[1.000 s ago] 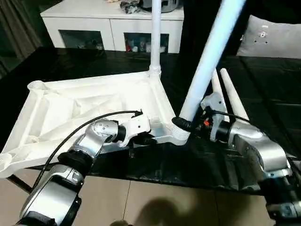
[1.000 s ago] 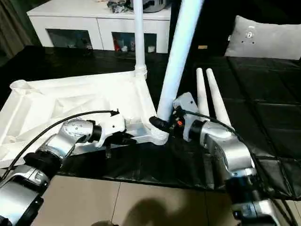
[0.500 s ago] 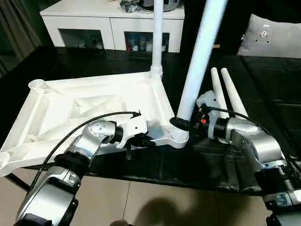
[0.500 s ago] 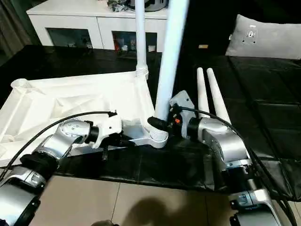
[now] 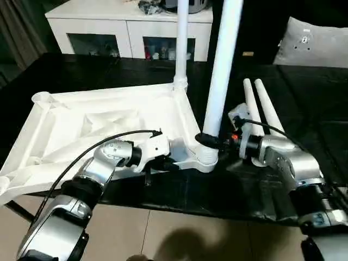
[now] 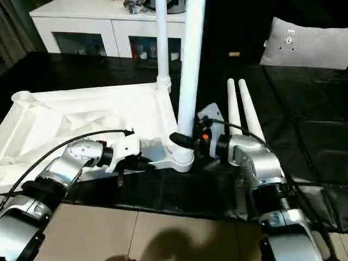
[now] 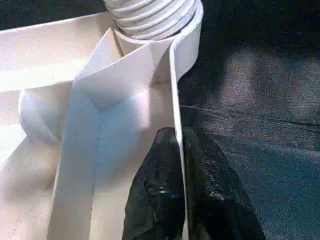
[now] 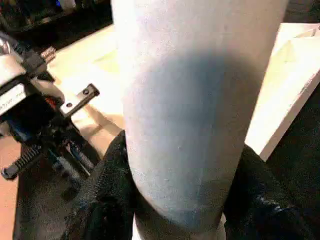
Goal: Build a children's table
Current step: Insert table leg to table base
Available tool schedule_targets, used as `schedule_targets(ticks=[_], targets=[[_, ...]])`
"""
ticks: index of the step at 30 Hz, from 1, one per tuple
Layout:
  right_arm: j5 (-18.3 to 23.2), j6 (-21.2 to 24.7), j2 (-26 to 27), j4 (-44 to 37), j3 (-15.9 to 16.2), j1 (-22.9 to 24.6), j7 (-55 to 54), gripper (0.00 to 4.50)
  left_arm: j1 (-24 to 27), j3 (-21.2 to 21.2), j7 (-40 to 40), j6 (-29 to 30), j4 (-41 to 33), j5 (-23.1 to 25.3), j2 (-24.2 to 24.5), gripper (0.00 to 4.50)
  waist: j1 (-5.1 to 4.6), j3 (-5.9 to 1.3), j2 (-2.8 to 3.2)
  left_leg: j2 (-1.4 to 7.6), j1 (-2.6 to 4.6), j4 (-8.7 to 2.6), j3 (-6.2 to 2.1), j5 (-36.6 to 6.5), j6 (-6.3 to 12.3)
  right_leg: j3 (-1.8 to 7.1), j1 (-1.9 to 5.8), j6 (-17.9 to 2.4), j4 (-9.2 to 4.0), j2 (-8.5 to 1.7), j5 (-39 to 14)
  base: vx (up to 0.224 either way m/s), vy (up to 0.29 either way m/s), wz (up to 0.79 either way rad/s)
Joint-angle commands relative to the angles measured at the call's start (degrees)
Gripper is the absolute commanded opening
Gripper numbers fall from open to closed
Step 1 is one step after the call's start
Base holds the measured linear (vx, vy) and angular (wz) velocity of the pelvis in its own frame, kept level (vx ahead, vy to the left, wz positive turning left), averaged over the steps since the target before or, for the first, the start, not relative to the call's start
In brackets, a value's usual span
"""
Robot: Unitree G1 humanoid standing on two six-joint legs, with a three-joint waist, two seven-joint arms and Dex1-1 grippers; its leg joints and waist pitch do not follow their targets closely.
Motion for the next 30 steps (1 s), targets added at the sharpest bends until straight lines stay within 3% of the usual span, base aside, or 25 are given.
schedule_targets(ticks=[1, 8, 13, 19, 20, 25, 28, 29, 30], targets=[[0.80, 0.44, 0.07, 2.46, -1.76, 1.53, 0.35, 1.87, 1.87, -0.75, -1.89, -0.27, 0.00, -1.11, -0.48, 0.00, 0.32, -3.90, -1.17, 3.32, 0.15, -3.76, -0.88, -9.14, 2.77, 3.18, 3.14, -11.37, -4.07, -4.49, -12.86, 0.000, 0.000, 0.00], [3.19, -0.64, 0.34, 2.19, -4.58, 6.24, 1.09, 1.87, 2.38, 0.41, -1.08, 0.77, -0.37, -1.76, -0.78, 0.00, 0.59, -3.88, -0.91, 3.32, 0.09, -3.74, -0.86, -9.52, 3.06, 3.11, 3.18, -11.17, -4.28, -4.52, -13.80, 0.000, 0.000, 0.00], [3.18, -3.87, -0.07, -0.97, -4.98, 10.95, 1.28, 1.87, 2.68, 1.07, 0.05, 0.87, -0.10, -1.88, -1.12, 0.00, 0.80, -3.67, -0.67, 3.34, 0.25, -4.03, -1.01, -11.54, 2.57, 3.16, 2.97, -8.91, -5.04, -4.66, -19.62, 0.000, 0.000, 0.00], [-3.10, -7.88, -3.24, -4.90, 0.18, 14.03, 1.23, 1.87, 3.13, 1.13, 0.17, 1.29, -0.64, -1.75, -1.06, 0.00, 0.64, -3.58, -0.73, 3.22, 0.29, -4.25, -1.10, -12.57, 2.29, 3.17, 2.96, -7.77, -5.35, -4.57, -21.90, 0.000, 0.000, 0.00], [-6.06, -9.28, -4.41, -4.78, 2.59, 13.30, 1.18, 1.87, 3.19, 0.85, -0.11, 1.20, -0.75, -1.33, -0.78, 0.00, 0.64, -3.60, -0.76, 3.20, 0.25, -4.24, -1.11, -12.55, 2.31, 3.19, 2.98, -7.48, -5.41, -4.63, -22.56, 0.000, 0.000, 0.00], [-7.74, -9.13, -4.95, -3.38, 4.79, 10.94, 2.43, 1.87, 2.96, 0.23, -0.86, 0.61, -0.76, -0.57, -0.06, 0.00, 0.36, -3.53, -0.62, 3.23, 0.23, -4.40, -1.20, -13.65, 2.31, 3.16, 2.80, -7.17, -5.59, -4.52, -23.64, 0.000, 0.000, 0.00], [-8.73, -9.17, -5.10, -1.08, 6.79, 8.66, 3.94, 1.87, 2.49, -0.23, -1.61, 0.03, -0.60, 0.02, 0.63, 0.00, 0.06, -3.60, -0.76, 3.32, 0.38, -4.55, -1.33, -15.51, 1.81, 3.14, 2.78, -7.42, -5.63, -4.53, -23.94, 0.000, 0.000, 0.00], [-9.07, -9.06, -5.13, -0.36, 7.53, 7.97, 4.63, 1.87, 2.33, -0.32, -1.84, -0.13, -0.54, 0.19, 0.84, 0.00, -0.04, -3.65, -1.21, 3.29, 0.31, -4.52, -1.28, -15.31, 1.91, 3.14, 2.88, -7.64, -5.49, -4.54, -23.34, 0.000, 0.000, 0.00], [-9.26, -9.09, -5.12, 0.08, 7.96, 7.59, 5.15, 1.87, 2.20, -0.33, -1.99, -0.19, -0.48, 0.22, 0.94, 0.00, 0.02, -3.62, -1.04, 3.31, 0.32, -4.54, -1.32, -15.37, 1.90, 3.15, 2.85, -7.76, -5.47, -4.57, -23.31, 0.000, 0.000, 0.00]])
